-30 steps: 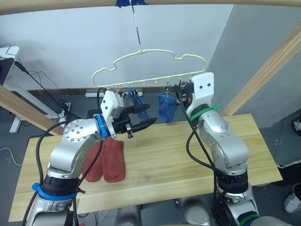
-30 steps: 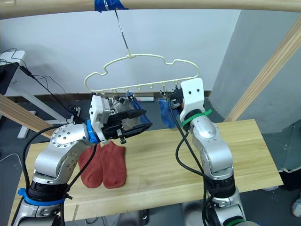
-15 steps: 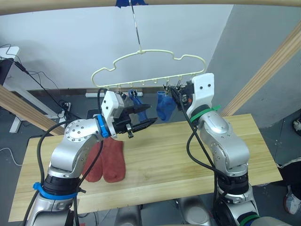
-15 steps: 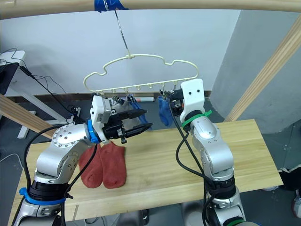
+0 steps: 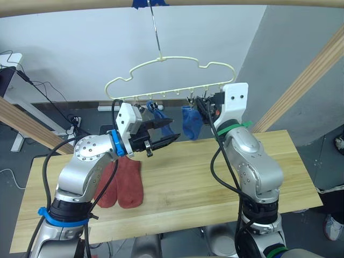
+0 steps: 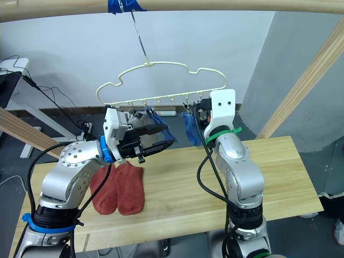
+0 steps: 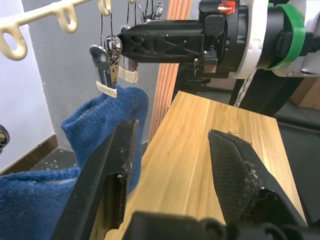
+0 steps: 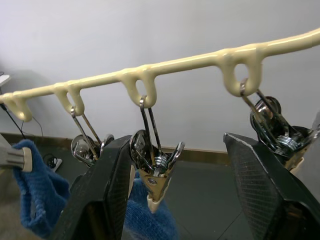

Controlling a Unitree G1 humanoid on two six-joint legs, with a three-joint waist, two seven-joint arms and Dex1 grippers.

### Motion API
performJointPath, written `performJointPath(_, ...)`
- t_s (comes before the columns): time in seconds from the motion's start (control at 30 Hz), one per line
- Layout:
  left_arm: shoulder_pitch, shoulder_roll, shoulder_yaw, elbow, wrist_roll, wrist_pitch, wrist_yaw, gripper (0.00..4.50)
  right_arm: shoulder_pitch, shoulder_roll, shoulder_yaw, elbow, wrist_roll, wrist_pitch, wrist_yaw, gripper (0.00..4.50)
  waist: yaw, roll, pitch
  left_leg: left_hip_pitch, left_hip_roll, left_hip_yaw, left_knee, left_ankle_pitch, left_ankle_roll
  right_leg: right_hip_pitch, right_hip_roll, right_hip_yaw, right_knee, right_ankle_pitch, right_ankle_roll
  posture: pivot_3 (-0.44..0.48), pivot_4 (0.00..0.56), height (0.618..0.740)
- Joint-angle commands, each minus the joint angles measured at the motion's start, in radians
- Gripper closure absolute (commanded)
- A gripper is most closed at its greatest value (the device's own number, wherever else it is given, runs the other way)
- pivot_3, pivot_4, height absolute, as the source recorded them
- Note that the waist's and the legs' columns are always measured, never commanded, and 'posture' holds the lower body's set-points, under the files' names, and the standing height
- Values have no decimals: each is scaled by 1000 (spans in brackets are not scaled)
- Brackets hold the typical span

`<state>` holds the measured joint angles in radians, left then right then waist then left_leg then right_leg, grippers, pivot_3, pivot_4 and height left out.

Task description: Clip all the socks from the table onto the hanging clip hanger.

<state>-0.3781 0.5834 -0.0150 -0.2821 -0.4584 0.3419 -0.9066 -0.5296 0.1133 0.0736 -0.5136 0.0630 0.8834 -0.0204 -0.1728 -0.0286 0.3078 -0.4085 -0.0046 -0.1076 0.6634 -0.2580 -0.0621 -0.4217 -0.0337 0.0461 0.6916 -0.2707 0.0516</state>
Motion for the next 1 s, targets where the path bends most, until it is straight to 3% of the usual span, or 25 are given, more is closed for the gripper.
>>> performJointPath(0.03,-9,-4,-2,-23,-1,-14,-6,2005,-5,29,7,-65,2,2,-31,1541,0,0,0,0,0,0,0,0,0,0,0,0,0,0,0,-281,240,740)
performJointPath(0.93,-8,-3,-12,-18,2,-23,-8,2005,8,63,23,-80,70,29,-31,1541,-23,0,-1,0,0,0,0,0,0,0,0,0,1,0,0,-285,239,740)
performJointPath(1.0,-7,-4,-13,-17,3,-23,-8,2005,8,63,28,-79,78,26,-23,1899,-23,0,-1,0,0,0,0,0,0,0,0,0,1,0,0,-285,239,740)
